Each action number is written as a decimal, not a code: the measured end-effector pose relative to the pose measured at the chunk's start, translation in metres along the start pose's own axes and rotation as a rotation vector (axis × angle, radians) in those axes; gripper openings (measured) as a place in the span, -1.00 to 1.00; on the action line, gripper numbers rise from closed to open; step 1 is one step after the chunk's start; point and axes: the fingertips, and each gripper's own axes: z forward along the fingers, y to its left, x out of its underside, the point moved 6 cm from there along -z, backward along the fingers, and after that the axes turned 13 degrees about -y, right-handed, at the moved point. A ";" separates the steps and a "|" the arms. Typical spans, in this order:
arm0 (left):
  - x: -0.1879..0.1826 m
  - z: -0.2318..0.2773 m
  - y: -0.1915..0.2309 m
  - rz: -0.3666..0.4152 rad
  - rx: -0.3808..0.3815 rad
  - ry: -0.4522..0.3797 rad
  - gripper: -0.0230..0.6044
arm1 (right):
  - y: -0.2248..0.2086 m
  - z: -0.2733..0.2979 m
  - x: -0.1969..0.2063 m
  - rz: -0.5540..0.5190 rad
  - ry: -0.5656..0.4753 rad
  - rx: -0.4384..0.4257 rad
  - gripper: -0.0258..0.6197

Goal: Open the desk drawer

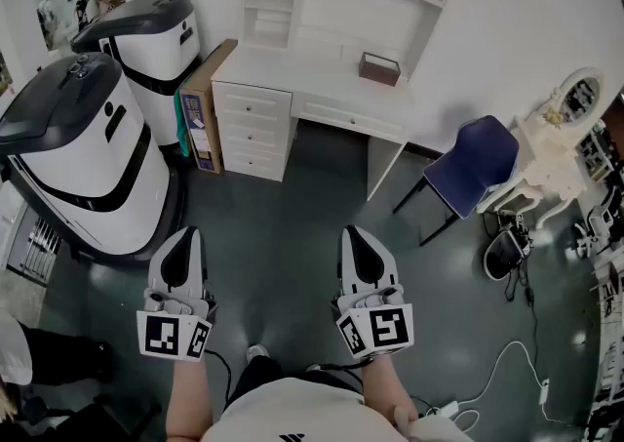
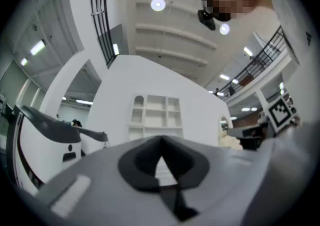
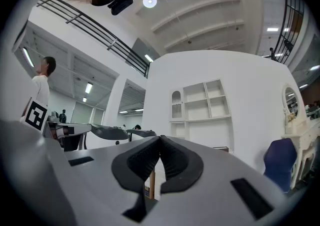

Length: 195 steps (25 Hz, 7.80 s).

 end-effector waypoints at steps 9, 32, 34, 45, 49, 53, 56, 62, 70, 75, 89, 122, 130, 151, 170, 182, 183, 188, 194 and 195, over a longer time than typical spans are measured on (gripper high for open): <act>-0.002 -0.004 -0.015 -0.010 -0.004 0.023 -0.92 | -0.006 -0.006 -0.002 0.017 0.012 -0.004 -0.92; 0.013 0.020 0.070 -0.021 0.009 -0.034 -0.92 | 0.035 0.056 0.020 0.002 -0.034 0.005 -0.92; 0.019 0.028 0.074 -0.031 0.012 -0.030 -0.92 | 0.033 0.064 0.025 0.002 -0.029 0.012 -0.92; 0.062 0.099 0.115 -0.030 -0.029 -0.028 -0.92 | -0.002 0.158 0.069 0.025 -0.042 -0.022 -0.92; 0.074 0.145 0.132 -0.010 -0.050 -0.040 -0.92 | -0.021 0.210 0.081 0.036 -0.058 -0.049 -0.92; 0.087 0.193 0.140 0.004 -0.055 -0.047 -0.92 | -0.046 0.257 0.092 0.047 -0.066 -0.071 -0.92; 0.100 0.226 0.143 0.007 -0.056 -0.048 -0.92 | -0.067 0.286 0.101 0.053 -0.070 -0.077 -0.92; 0.127 0.281 0.145 0.014 -0.064 -0.049 -0.92 | -0.106 0.330 0.125 0.071 -0.061 -0.091 -0.92; 0.154 0.320 0.138 0.018 -0.041 -0.010 -0.92 | -0.135 0.358 0.149 0.099 -0.053 -0.096 -0.92; 0.163 0.339 0.139 0.026 -0.030 0.003 -0.92 | -0.147 0.369 0.157 0.113 -0.044 -0.082 -0.92; 0.197 0.413 0.194 -0.002 0.048 -0.013 -0.92 | -0.157 0.441 0.179 0.072 -0.062 0.008 -0.92; 0.428 0.530 0.314 -0.152 0.237 0.330 -0.92 | -0.134 0.592 0.306 0.028 0.135 0.246 -0.92; 0.512 0.513 0.303 -0.198 0.270 0.498 -0.82 | -0.135 0.589 0.328 0.023 0.176 0.282 -0.92; 0.677 0.501 0.280 -0.189 0.225 0.800 -0.46 | -0.154 0.564 0.341 -0.033 0.258 0.364 -0.92; 0.716 0.496 0.279 -0.165 0.146 0.843 -0.67 | -0.157 0.545 0.345 -0.061 0.295 0.389 -0.92; 0.702 0.473 0.274 -0.169 0.104 0.863 -0.68 | -0.153 0.542 0.339 -0.054 0.278 0.369 -0.92; 0.701 0.470 0.273 -0.170 0.106 0.865 -0.68 | -0.153 0.542 0.338 -0.053 0.276 0.366 -0.92; 0.692 0.454 0.270 -0.171 0.118 0.875 -0.68 | -0.150 0.543 0.333 -0.049 0.265 0.346 -0.92; 0.682 0.433 0.267 -0.179 0.110 0.884 -0.68 | -0.143 0.537 0.328 -0.039 0.251 0.326 -0.92; 0.679 0.429 0.267 -0.181 0.109 0.886 -0.68 | -0.142 0.536 0.326 -0.036 0.248 0.324 -0.92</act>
